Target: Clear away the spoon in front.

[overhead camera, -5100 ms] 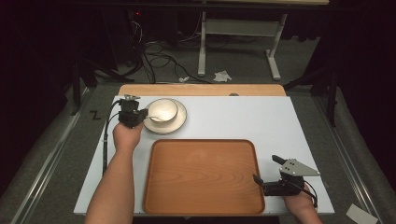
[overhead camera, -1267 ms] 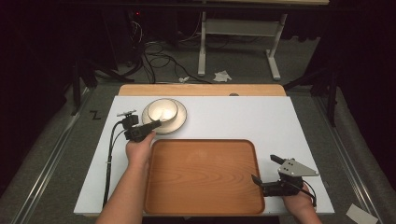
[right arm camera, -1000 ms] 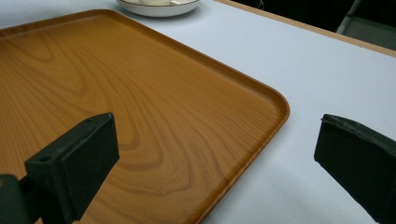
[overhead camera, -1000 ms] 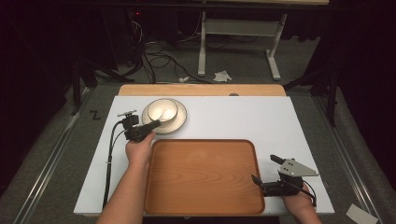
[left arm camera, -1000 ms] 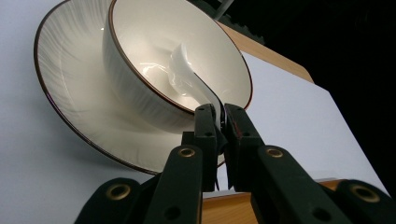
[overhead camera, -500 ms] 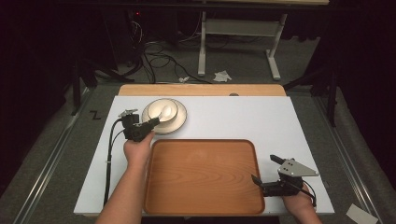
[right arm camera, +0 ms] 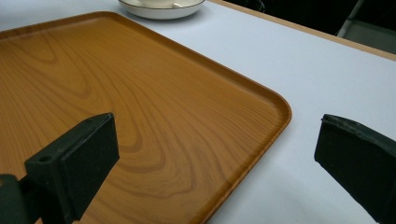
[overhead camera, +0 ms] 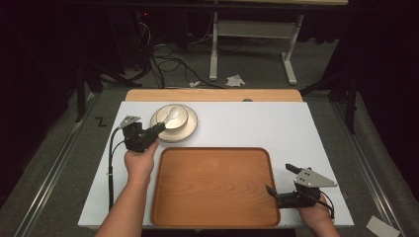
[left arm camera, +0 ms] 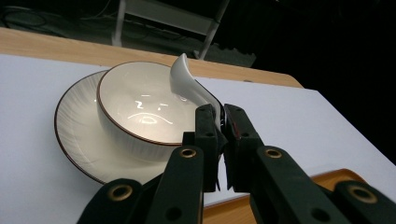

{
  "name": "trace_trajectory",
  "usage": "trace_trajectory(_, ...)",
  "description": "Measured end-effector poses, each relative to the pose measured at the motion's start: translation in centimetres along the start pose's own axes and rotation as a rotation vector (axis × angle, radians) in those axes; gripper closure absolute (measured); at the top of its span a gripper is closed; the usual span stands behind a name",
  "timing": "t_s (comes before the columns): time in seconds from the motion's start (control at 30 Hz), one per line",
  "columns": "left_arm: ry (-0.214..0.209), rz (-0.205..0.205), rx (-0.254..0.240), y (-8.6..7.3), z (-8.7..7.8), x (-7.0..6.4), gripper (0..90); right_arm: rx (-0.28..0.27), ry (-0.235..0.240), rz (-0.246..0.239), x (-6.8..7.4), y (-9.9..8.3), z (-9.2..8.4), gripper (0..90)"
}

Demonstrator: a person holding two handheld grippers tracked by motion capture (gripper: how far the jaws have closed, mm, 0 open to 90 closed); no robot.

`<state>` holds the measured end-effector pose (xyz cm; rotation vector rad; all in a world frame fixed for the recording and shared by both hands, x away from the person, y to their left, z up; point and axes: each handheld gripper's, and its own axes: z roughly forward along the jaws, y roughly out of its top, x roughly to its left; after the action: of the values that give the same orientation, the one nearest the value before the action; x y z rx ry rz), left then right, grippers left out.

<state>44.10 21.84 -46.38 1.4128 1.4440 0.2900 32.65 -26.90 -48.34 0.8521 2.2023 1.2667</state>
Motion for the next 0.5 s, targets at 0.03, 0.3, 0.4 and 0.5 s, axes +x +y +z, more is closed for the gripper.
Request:
trace_trajectory(0.03,-0.002,0.005,-0.005,0.0,-0.2,-0.1,85.4,0.000,0.003,-0.001,0.0,0.0,0.0,0.8)
trace_trajectory(0.3,-0.010,0.081,-0.056,0.2,-1.8,-0.7,85.5,0.002,0.004,-0.005,0.0,0.0,0.0,0.8)
trace_trajectory(0.4,-0.026,0.096,-0.063,0.3,-2.4,-0.8,85.5,0.000,0.003,-0.004,0.1,0.1,0.0,0.8)
trace_trajectory(0.5,-0.032,0.119,-0.073,0.3,-3.1,-1.1,85.5,-0.009,0.002,-0.002,0.1,0.1,-0.1,0.8)
